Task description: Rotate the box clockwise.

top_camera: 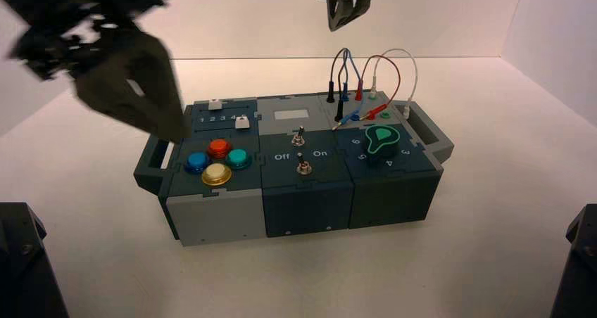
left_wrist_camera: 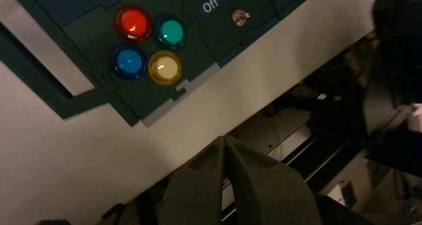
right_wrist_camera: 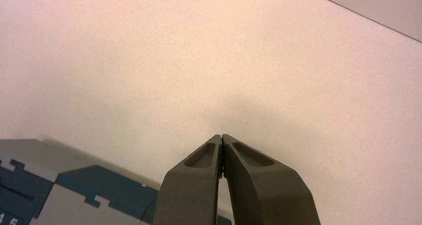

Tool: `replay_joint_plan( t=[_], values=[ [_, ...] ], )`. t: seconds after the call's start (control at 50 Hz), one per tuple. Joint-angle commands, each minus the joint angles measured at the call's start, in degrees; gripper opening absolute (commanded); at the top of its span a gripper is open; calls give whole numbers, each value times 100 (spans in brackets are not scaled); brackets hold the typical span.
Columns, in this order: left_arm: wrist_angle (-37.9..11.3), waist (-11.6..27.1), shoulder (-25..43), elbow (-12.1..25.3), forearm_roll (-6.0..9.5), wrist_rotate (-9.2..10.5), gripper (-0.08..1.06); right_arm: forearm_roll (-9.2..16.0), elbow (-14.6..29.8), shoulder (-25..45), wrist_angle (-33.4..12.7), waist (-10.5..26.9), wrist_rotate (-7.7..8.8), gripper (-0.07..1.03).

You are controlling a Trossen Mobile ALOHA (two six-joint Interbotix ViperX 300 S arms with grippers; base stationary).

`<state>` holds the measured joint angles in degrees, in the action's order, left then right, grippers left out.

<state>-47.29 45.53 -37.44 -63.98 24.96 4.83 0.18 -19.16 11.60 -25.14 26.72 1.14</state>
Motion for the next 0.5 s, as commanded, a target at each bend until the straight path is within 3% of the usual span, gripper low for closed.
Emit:
replay_joint_plan(
  t=[0.02,0.24,0.5],
  values=[
    [70,176,466,431,-9,-70,-3,9,220,-53,18,0,26,-2],
    [88,439,1424,580,-44,-185,-3,0,510,281,-79,0,79,-2],
    [123,633,2101,554,-44,-229,-3,9,896,659,-299,0,123,-2]
  ],
)
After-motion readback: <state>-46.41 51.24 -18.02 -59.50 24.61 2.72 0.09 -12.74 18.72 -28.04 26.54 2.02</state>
